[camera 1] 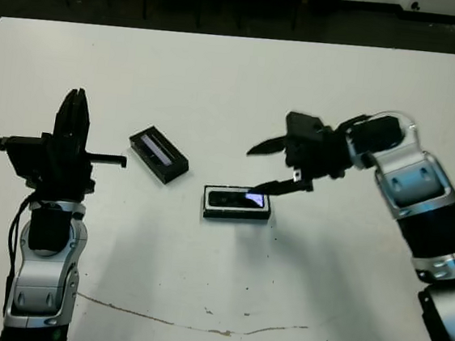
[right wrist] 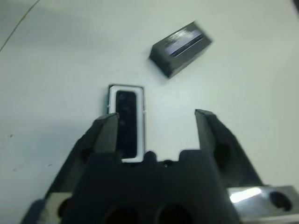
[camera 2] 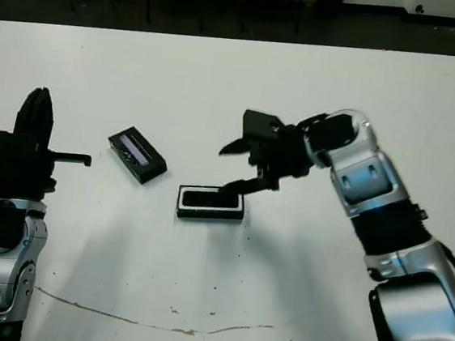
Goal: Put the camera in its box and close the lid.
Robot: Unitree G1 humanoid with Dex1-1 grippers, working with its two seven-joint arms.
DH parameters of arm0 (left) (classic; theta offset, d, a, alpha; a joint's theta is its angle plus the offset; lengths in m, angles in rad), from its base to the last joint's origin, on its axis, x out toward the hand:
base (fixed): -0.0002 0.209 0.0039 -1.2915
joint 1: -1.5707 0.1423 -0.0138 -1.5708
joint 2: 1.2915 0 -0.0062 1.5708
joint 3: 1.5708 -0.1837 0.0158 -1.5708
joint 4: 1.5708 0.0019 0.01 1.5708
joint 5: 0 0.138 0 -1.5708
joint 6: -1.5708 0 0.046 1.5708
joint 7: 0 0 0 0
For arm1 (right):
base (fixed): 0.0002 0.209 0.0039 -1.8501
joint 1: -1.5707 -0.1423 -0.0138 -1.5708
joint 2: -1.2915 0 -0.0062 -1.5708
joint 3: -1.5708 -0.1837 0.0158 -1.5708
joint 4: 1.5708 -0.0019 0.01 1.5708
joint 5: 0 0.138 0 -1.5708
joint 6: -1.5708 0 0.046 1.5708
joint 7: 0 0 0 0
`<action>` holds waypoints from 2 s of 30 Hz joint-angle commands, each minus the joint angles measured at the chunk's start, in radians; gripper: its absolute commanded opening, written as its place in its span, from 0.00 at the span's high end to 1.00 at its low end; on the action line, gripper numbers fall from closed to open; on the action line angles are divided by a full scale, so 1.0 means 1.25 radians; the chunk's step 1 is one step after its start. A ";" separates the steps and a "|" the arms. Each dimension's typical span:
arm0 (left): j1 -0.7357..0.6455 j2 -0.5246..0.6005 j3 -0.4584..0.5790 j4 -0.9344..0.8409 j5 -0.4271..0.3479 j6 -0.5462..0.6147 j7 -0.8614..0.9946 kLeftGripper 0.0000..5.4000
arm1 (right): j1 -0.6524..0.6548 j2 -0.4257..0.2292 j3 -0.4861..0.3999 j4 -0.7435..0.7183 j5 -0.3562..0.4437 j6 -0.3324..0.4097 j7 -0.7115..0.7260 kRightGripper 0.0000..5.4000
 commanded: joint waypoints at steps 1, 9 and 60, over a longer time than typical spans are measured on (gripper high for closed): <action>0.012 0.002 0.001 0.009 0.005 0.006 0.003 1.00 | 0.018 -0.025 -0.025 -0.027 0.000 -0.022 -0.033 0.24; 0.011 0.004 0.003 0.010 -0.002 0.002 -0.002 1.00 | 0.111 0.009 -0.197 -0.112 0.111 0.088 -0.222 0.00; -0.806 0.155 -0.637 0.881 0.374 0.196 -0.776 1.00 | 0.362 0.019 -0.202 -0.301 0.146 0.037 -0.483 1.00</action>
